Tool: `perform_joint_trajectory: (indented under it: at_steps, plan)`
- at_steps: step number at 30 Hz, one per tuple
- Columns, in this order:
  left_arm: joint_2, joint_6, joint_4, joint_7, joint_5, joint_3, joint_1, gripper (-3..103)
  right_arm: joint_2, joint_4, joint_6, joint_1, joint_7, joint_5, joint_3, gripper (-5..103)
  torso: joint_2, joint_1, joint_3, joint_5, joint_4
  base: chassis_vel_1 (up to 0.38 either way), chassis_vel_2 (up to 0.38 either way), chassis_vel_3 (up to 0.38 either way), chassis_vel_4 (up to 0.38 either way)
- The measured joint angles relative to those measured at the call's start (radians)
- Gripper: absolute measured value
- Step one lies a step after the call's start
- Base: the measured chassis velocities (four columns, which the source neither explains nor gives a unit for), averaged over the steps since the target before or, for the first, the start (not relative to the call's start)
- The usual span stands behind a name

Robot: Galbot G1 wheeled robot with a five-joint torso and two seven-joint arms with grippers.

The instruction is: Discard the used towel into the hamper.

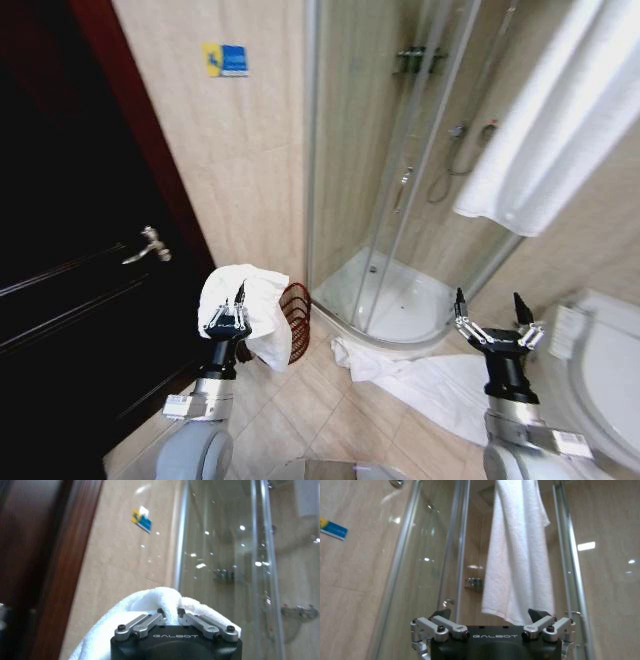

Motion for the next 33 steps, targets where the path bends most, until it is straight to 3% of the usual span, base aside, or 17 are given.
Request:
perform_joint_trajectory:
  at_steps: [7, 11, 19, 22, 33]
  plan:
    - [0.015, -0.028, 0.077, 0.042, -0.018, 0.013, -0.038, 4, 0.002, -0.013, 0.017, -0.012, 0.000, -0.009, 0.013, 100, 0.000, 0.000, 0.000, -0.0001, 0.0006, -0.004, -0.007, -0.008, -0.003]
    - [0.043, 0.025, 0.161, 0.034, -0.090, 0.020, -0.107, 4, 0.001, -0.020, 0.022, -0.019, 0.002, -0.008, 0.019, 100, 0.000, 0.000, 0.000, -0.0001, 0.0004, 0.000, 0.000, 0.000, 0.000]
    - [0.120, 0.064, 0.306, 0.027, -0.203, 0.005, -0.233, 4, -0.003, -0.023, 0.019, -0.017, 0.002, -0.024, 0.017, 100, 0.000, 0.000, 0.000, -0.0003, 0.0004, 0.000, 0.000, 0.000, 0.000]
    - [0.157, 0.079, 0.397, 0.032, -0.277, 0.018, -0.327, 4, -0.008, -0.031, 0.013, -0.009, 0.004, -0.032, 0.015, 100, 0.000, 0.000, 0.000, -0.0001, 0.0002, 0.000, 0.000, 0.000, 0.000]
    - [0.224, 0.074, 0.715, 0.054, -0.314, 0.070, -0.547, 4, -0.016, -0.057, 0.007, -0.004, 0.006, -0.036, 0.029, 100, 0.000, 0.000, 0.000, -0.0003, 0.0003, 0.000, 0.000, 0.000, 0.000]
